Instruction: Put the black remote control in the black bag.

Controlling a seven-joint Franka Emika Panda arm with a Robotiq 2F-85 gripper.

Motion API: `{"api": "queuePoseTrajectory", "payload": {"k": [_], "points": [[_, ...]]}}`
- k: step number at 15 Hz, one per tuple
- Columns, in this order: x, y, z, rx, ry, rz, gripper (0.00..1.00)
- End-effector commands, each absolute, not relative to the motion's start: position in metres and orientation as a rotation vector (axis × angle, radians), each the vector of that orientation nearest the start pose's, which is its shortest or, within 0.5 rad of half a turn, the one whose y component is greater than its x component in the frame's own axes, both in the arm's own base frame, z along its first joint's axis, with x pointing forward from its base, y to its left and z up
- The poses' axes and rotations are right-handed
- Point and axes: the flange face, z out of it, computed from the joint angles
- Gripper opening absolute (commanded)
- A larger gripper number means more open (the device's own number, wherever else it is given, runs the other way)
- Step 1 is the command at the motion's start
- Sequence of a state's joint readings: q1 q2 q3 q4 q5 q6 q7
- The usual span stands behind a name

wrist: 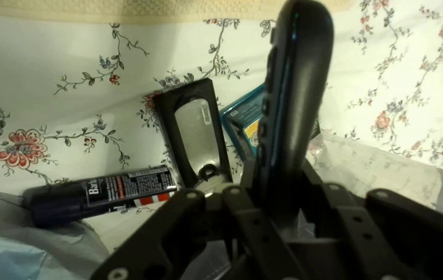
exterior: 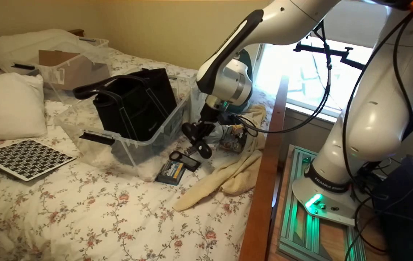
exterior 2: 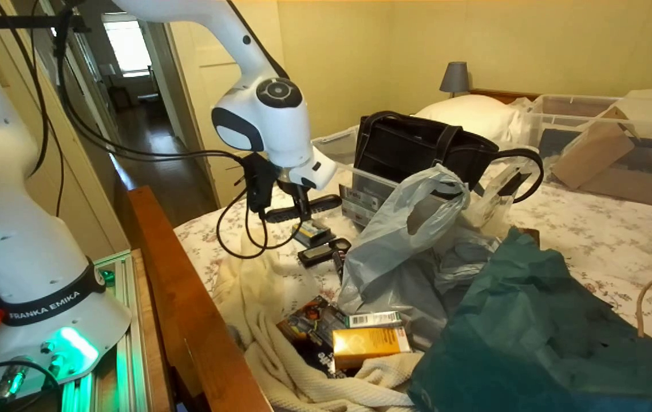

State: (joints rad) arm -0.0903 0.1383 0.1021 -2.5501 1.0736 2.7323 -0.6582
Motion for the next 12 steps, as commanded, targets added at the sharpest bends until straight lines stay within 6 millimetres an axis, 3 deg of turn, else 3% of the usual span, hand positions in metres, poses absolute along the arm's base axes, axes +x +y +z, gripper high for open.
{"api": "queuePoseTrajectory", "payload": {"k": [1,12], "points": [[0.431,-0.024,0.255,-2.699,0.419,-0.290,0.07],[0.468,-0.036,0.351,-2.780,0.254,-0.485,0.07]]}}
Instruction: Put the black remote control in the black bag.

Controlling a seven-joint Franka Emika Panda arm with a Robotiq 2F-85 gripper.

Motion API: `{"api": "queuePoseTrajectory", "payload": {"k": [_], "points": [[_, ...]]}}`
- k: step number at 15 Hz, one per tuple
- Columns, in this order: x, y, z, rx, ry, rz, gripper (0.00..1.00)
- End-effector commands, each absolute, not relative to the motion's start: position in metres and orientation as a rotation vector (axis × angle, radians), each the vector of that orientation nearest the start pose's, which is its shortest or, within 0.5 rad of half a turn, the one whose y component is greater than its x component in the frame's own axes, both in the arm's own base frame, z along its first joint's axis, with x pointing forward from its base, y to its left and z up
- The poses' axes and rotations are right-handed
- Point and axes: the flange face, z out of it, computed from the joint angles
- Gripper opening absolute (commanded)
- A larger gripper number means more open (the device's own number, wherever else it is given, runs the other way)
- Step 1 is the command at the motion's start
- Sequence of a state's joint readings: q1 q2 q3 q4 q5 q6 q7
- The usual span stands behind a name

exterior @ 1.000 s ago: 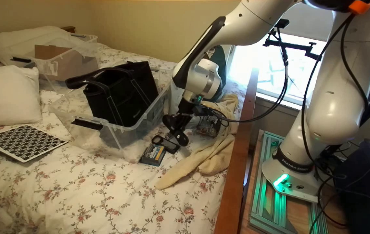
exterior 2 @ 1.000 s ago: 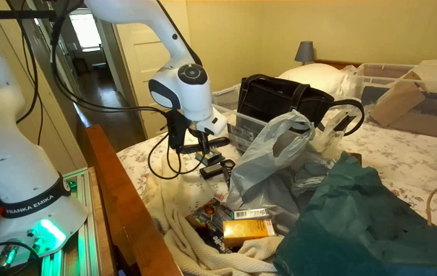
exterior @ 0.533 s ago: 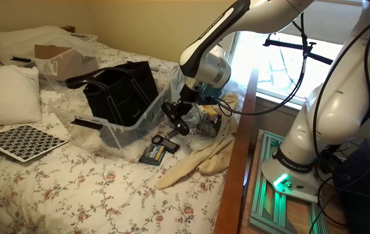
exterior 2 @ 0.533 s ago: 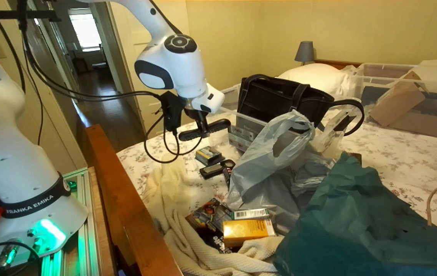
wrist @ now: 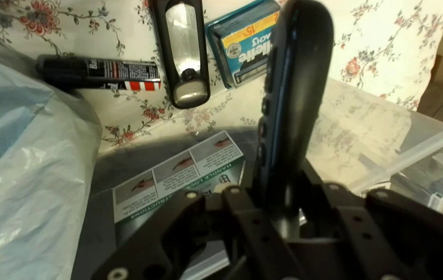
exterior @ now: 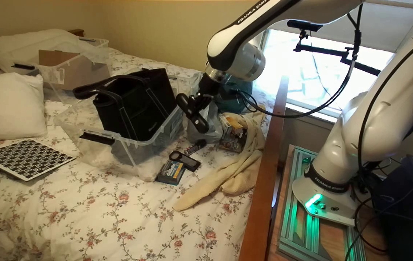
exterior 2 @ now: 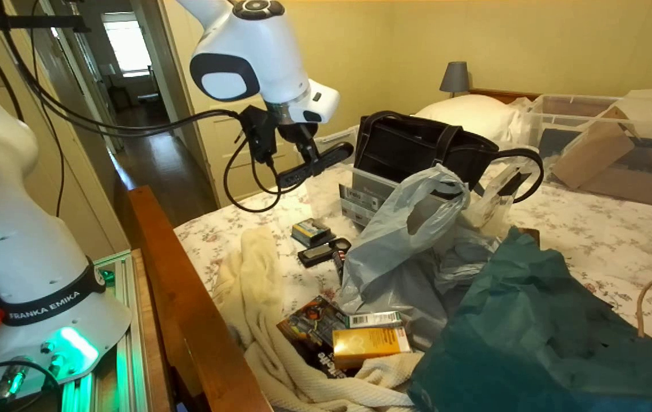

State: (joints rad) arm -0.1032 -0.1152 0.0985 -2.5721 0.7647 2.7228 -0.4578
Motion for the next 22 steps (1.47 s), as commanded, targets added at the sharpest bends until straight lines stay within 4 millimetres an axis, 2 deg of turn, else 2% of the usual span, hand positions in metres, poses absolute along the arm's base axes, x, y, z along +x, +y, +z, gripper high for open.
{"api": "queuePoseTrajectory", "payload": {"k": [1,2,4,7,8,10,15,22], "points": [[0.476,-0.041,0.358,-2.783,0.240,-0.487,0.07],[0.466,-0.034,0.340,-2.782,0.253,-0.493,0.29],[0.474,-0.042,0.352,-2.780,0.246,-0.502,0.29],[0.475,-0.044,0.353,-2.778,0.247,-0.502,0.29],[0.475,-0.043,0.353,-2.778,0.244,-0.501,0.07],[0.487,-0.046,0.358,-2.789,0.219,-0.509,0.07],[0.534,-0.051,0.382,-2.842,0.066,-0.556,0.07],[0.599,-0.032,0.398,-2.813,-0.115,-0.565,0.07]]}}
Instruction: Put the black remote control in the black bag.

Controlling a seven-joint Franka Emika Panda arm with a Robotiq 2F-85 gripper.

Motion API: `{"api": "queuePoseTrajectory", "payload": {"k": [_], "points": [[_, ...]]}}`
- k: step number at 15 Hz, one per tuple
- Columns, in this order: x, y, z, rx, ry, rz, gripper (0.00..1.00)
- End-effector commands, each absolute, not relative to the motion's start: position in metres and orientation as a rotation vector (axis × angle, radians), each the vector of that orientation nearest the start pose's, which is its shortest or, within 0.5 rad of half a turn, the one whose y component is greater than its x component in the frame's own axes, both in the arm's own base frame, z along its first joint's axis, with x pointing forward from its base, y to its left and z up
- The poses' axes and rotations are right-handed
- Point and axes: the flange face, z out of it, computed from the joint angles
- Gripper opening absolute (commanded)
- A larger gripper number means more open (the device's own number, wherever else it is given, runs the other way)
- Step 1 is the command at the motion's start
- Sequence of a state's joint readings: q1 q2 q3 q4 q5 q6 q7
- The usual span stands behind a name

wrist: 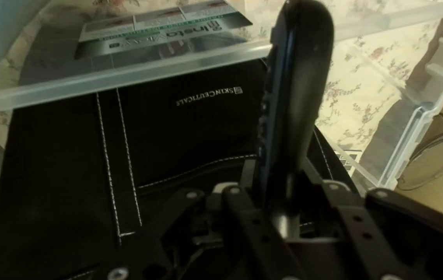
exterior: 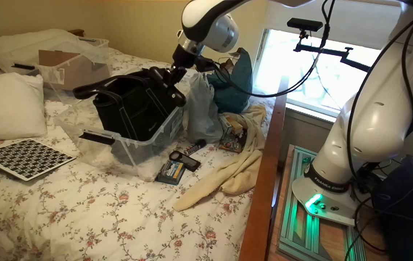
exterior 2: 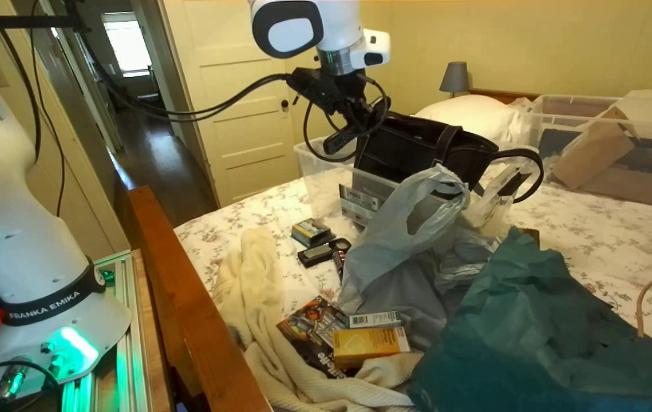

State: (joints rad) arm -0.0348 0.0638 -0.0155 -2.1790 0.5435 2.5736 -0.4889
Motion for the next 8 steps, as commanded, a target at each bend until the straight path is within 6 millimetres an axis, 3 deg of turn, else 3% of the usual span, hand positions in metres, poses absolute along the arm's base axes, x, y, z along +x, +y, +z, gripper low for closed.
{"api": "queuePoseTrajectory", "payload": {"k": [1,8], "points": [[0.607,-0.029,0.399,-2.806,-0.131,-0.561,0.07],[0.654,-0.024,0.410,-2.902,-0.283,-0.578,0.07]]}}
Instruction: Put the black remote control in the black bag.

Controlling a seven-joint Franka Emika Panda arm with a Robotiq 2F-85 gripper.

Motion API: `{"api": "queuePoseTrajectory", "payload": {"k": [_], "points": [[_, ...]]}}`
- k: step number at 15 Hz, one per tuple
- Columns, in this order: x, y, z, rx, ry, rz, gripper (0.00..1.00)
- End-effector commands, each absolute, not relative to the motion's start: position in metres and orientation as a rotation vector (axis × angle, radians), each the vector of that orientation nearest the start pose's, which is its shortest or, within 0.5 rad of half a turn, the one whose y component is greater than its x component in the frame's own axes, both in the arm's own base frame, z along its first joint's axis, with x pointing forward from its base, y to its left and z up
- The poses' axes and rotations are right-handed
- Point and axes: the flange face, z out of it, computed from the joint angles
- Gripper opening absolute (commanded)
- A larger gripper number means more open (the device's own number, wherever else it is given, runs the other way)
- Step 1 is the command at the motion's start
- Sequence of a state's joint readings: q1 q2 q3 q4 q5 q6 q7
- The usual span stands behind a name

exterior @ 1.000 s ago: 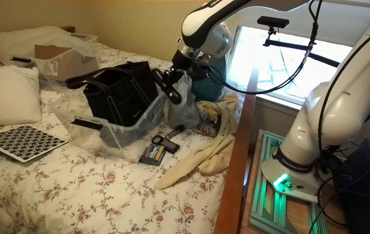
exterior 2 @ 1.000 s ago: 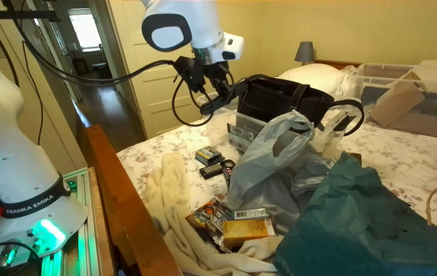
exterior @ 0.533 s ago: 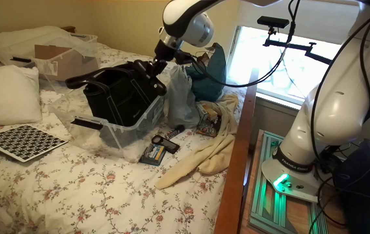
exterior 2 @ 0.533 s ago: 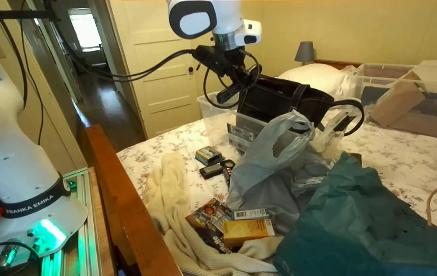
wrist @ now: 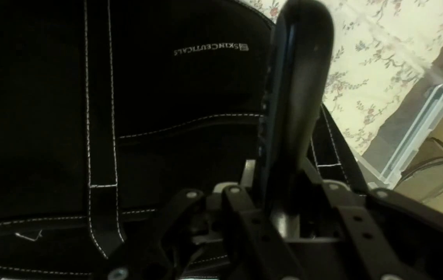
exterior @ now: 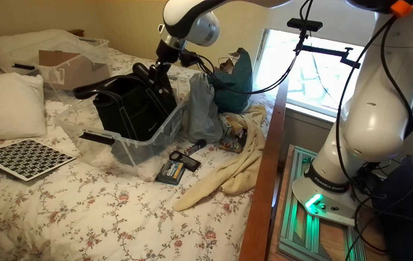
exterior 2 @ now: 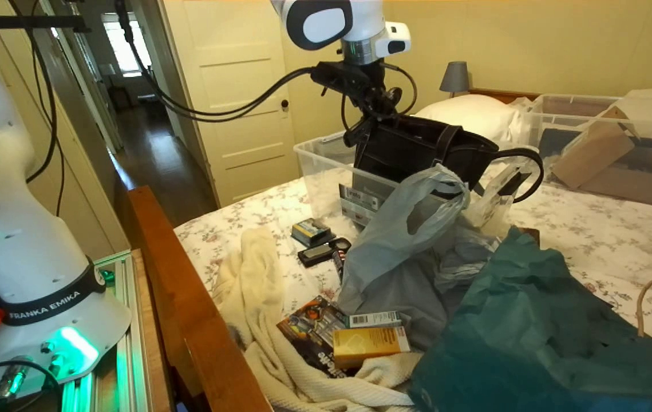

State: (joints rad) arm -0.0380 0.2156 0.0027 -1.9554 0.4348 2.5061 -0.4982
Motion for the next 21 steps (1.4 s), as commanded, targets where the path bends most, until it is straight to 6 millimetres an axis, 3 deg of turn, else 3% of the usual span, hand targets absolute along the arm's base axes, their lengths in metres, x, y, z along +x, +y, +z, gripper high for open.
{"api": "queuePoseTrajectory", "payload": {"k": [1,8,17,18,21], "points": [[0.661,-0.022,0.413,-2.916,-0.324,-0.590,0.07],[0.700,0.004,0.424,-3.014,-0.705,-0.659,0.07],[0.738,0.029,0.422,-2.986,-1.284,-0.727,0.07],[0.724,0.027,0.421,-2.989,-1.159,-0.720,0.29],[0.731,0.027,0.417,-2.985,-1.229,-0.721,0.29]]}}
